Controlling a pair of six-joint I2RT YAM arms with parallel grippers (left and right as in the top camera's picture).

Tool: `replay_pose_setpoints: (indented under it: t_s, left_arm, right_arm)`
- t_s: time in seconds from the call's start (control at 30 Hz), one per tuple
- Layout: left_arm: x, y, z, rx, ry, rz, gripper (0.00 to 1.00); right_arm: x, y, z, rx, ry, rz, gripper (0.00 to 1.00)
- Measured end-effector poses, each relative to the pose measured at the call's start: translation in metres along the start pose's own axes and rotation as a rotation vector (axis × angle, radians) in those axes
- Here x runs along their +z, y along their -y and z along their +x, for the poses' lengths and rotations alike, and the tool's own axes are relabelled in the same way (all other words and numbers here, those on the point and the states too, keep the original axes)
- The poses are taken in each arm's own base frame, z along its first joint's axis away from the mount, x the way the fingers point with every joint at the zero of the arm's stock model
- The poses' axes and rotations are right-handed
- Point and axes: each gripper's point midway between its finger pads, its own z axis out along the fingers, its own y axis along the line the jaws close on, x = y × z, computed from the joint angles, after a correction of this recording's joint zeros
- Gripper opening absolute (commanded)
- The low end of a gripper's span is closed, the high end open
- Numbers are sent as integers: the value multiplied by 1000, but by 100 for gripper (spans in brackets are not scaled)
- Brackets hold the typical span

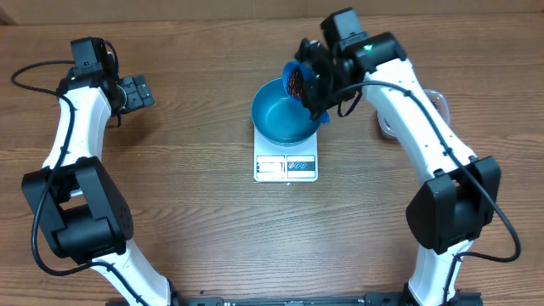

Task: Scoop item into bowl and weigh 150g on scale
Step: 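Tilt the scoop to pour beans into the blue bowl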

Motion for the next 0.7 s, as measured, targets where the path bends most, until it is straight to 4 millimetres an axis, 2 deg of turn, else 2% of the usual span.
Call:
replay_pose_setpoints:
  t_s: [0.17,0.3,0.53,0.7]
  left_arm:
    - [0,0,0,0,0,0,100]
    - [0,0,0,0,0,0,100]
    - [0,0,0,0,0,0,100]
    - [0,0,0,0,0,0,100]
  right_arm:
    - [6,-8,3,-83,-34,113,4]
    - [5,3,4,-93,-43,192,4]
    - [3,11,4,-97,-47,238,4]
    - [6,1,3,-155,-51,241,4]
